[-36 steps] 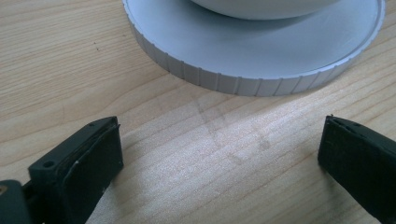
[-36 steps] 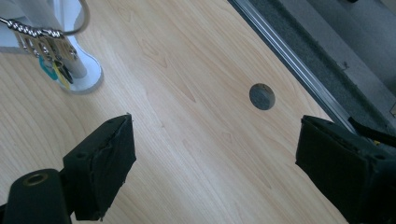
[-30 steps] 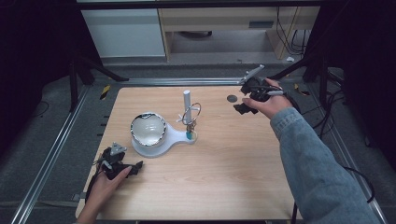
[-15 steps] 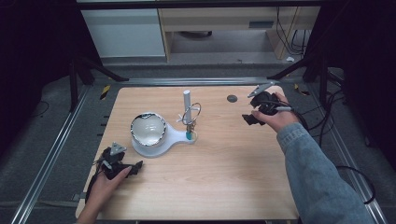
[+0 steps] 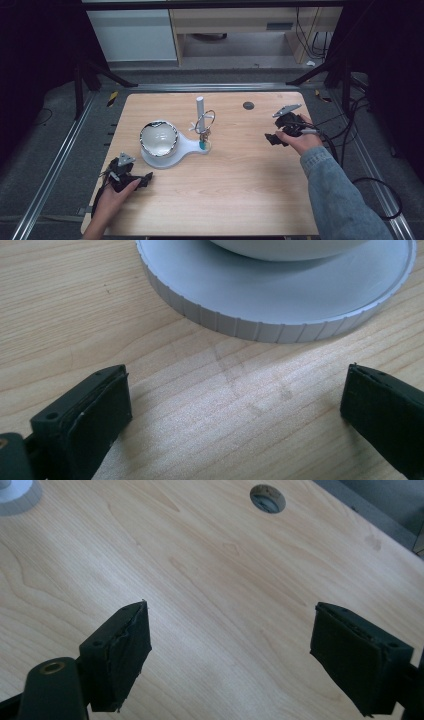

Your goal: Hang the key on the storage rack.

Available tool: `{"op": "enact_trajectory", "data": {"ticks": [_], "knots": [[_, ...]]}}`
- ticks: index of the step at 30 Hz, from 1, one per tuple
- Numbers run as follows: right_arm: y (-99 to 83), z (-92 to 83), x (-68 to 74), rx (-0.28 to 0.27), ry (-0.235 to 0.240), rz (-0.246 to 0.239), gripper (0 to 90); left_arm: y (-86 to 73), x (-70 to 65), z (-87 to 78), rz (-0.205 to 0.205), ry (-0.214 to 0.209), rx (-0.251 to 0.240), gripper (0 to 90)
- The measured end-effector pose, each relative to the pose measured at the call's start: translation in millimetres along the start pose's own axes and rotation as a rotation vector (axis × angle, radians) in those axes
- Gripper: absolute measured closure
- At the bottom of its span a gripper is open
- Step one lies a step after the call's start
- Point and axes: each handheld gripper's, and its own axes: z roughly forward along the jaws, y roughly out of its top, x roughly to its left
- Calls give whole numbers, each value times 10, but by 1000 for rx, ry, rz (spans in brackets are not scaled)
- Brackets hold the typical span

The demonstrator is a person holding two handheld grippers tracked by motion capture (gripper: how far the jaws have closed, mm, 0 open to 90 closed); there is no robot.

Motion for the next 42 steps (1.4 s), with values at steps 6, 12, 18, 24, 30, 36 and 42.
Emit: {"op": "enact_trajectory", "data": {"ticks": [6, 12, 18, 24, 30, 36, 42], "knots": [[-245, 120, 35, 13, 14, 35, 166, 0, 0, 0, 0, 0, 0, 0], [-407, 210, 70, 12, 38, 70, 166, 0, 0, 0, 0, 0, 0, 0], [-578, 325, 101, 22, 61, 109, 159, 0, 0, 0, 0, 0, 0, 0], [-690, 411, 57, 2, 85, 183, 129, 0, -1, 0, 0, 0, -1, 0], [-736, 497, -37, -20, 71, 250, 59, 0, -1, 0, 0, 0, 0, 0], [-773, 585, -67, -20, 57, 292, 58, 0, -1, 0, 0, 0, -1, 0], [-801, 648, -46, -12, 41, 308, 55, 0, 0, 0, 0, 0, 0, 0]]}}
